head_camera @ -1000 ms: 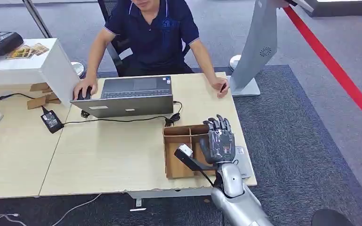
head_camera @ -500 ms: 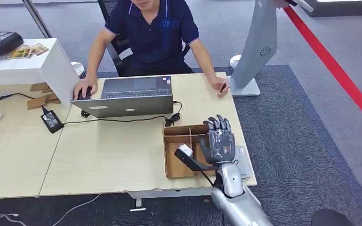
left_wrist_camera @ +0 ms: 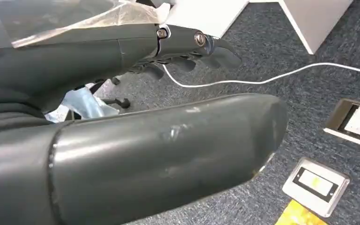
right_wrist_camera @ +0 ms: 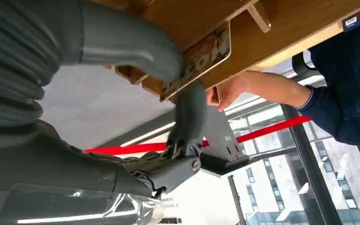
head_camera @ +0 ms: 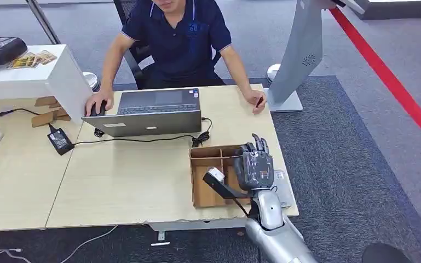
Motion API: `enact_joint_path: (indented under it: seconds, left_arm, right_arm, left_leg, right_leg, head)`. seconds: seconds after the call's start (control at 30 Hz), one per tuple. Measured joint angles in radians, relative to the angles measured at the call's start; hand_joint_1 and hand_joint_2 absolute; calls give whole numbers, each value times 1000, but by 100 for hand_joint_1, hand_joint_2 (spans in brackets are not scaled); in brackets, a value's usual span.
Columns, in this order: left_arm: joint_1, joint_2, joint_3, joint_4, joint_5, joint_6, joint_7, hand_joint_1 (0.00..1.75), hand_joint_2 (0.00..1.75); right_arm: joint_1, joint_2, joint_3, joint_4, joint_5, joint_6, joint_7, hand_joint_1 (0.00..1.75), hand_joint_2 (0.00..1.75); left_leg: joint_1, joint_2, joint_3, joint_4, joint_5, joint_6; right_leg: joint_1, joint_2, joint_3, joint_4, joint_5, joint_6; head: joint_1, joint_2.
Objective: Pass the card to the sensor for recognition and then transmit it.
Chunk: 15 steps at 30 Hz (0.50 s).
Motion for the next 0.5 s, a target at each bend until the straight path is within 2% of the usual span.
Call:
enact_joint_path:
  seconds: [0.2,0.5]
  left_arm:
    - [0,0,0,0,1,0,-2,0,0]
    - [1,0,0,0,3,0,3,0,0]
  right_arm:
    - [0,1,1,9,-13,0,0,175,175]
    - [12,7,-14,14,-15,-2,-39,175,175]
  left_leg:
    - [0,0,0,0,0,0]
    - [0,0,1,0,0,0]
  right_leg:
    - [0,0,0,0,0,0]
    - [0,0,0,0,0,0]
  head:
    - [0,0]
    - [0,0]
